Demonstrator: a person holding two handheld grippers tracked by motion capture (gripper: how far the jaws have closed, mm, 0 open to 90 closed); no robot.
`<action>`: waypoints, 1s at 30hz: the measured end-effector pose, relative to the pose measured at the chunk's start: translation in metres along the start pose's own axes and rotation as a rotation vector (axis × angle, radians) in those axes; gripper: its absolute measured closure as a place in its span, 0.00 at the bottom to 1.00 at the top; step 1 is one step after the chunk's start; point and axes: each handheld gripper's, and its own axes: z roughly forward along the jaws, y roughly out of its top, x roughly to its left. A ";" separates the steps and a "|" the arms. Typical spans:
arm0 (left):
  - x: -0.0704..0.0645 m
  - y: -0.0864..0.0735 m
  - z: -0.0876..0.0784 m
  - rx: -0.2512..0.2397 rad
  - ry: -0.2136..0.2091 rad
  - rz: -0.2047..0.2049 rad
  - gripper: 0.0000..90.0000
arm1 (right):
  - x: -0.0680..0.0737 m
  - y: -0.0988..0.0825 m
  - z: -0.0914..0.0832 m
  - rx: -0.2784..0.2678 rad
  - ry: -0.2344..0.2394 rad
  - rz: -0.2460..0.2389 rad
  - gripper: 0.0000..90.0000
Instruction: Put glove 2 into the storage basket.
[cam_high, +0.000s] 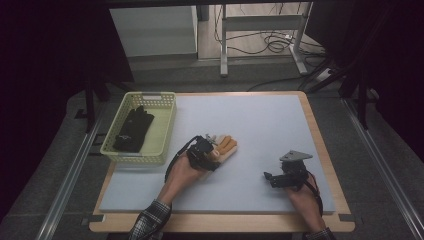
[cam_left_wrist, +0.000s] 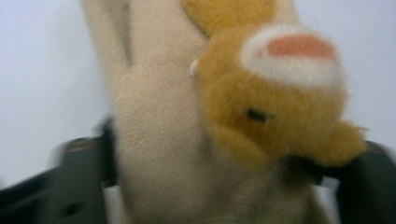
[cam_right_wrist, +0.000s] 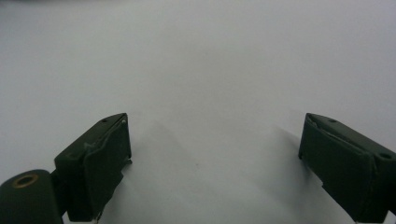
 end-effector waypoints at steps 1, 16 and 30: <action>0.001 0.000 -0.001 -0.002 -0.002 -0.002 0.52 | 0.000 0.000 0.000 0.000 0.000 0.000 0.10; 0.008 0.004 -0.018 -0.038 -0.014 -0.035 0.66 | 0.000 0.000 0.000 0.000 0.000 0.000 0.10; 0.024 0.019 -0.059 -0.078 0.018 -0.060 0.65 | 0.000 0.000 0.000 0.000 0.000 0.000 0.10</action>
